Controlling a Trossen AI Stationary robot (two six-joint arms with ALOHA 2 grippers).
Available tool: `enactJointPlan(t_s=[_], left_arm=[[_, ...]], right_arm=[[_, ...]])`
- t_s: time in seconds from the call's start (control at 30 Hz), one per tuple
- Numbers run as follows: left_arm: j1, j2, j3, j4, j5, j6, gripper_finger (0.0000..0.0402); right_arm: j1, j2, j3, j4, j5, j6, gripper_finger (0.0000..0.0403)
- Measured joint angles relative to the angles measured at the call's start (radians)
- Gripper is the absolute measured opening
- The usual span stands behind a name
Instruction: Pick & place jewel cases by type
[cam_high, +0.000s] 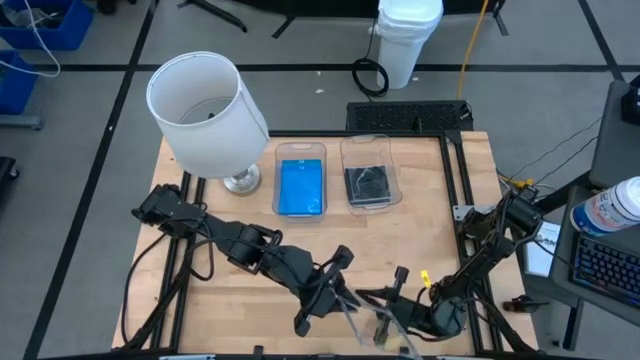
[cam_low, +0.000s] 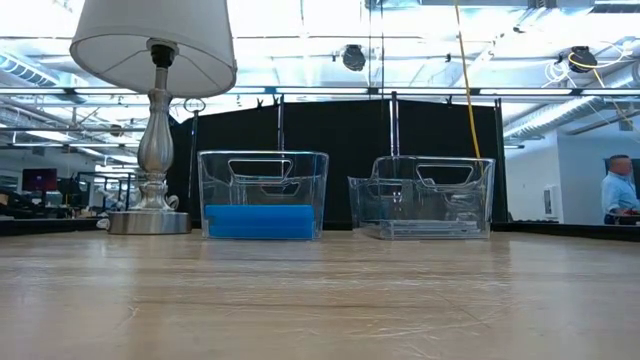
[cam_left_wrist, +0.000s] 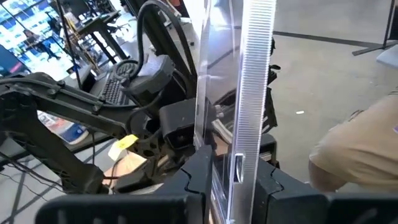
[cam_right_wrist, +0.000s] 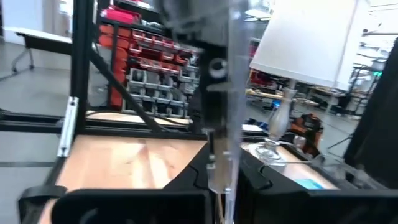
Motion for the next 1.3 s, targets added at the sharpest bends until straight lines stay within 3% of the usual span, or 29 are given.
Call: enactJointPlan(t_s=[0.43, 0.63, 0.77, 1.17, 1.3], left_arm=[[-0.009, -0.006, -0.001, -0.043, -0.011, -0.127, 0.0065], [-0.018, -0.039, -0.003, -0.068, -0.034, -0.15, 0.008], [-0.028, -0.079, -0.003, -0.075, -0.051, -0.146, 0.0128], [-0.079, -0.155, 0.0, -0.174, -0.079, -0.143, 0.0368], [-0.114, -0.188, 0.0, -0.25, -0.083, -0.206, 0.0393]], right_arm=[[0.011, 0.0, 0.001, 0.074, 0.204, -0.197, 0.0003], [0.035, -0.009, 0.002, 0.142, 0.231, -0.268, 0.0002], [0.053, -0.016, 0.002, 0.146, 0.242, -0.256, 0.0001], [0.064, -0.019, 0.001, 0.159, 0.343, -0.314, 0.0001], [0.082, -0.041, 0.001, 0.168, 0.345, -0.337, 0.0]])
